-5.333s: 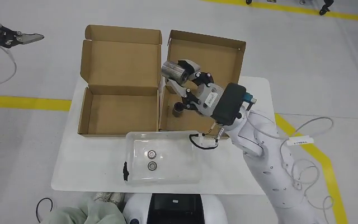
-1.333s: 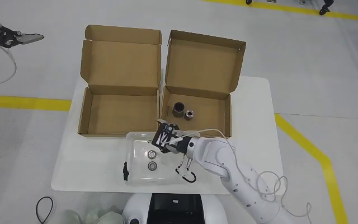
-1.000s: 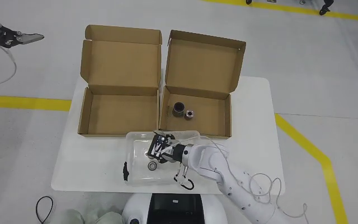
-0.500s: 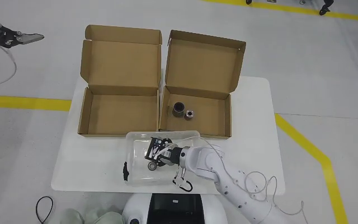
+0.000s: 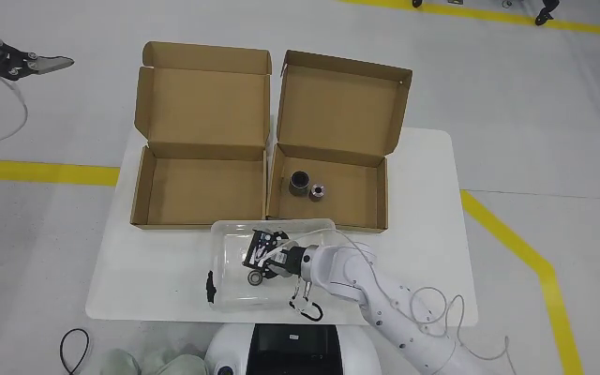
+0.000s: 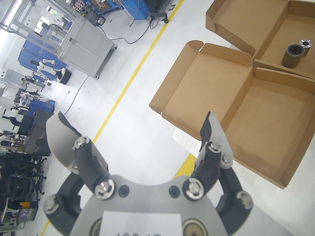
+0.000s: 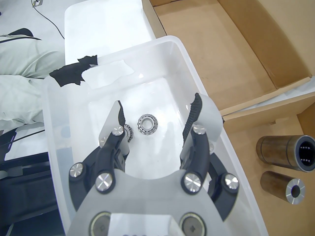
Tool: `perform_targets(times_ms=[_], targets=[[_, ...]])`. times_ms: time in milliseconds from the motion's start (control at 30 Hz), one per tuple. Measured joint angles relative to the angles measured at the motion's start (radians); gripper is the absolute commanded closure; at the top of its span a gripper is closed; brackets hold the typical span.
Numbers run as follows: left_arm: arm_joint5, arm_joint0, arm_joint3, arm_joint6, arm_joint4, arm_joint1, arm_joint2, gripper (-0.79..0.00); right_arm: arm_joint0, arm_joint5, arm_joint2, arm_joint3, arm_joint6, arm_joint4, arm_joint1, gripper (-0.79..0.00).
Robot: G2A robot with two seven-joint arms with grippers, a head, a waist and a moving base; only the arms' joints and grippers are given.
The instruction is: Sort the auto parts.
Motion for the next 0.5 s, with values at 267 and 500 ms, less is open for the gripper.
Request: perform_targets(times_ms=[267, 500], targets=[[0.000, 0.000, 0.000, 0.000, 0.000, 0.000, 0.000, -0.785, -0.003, -0.018, -0.033, 0.020, 0.015, -0.017, -0.002, -0.449], [0.000, 0.000, 0.000, 0.000, 0.000, 0.000, 0.000, -0.785, 0.012, 0.009, -0.069, 0.060, 0.030, -0.037, -0.013, -0.419]])
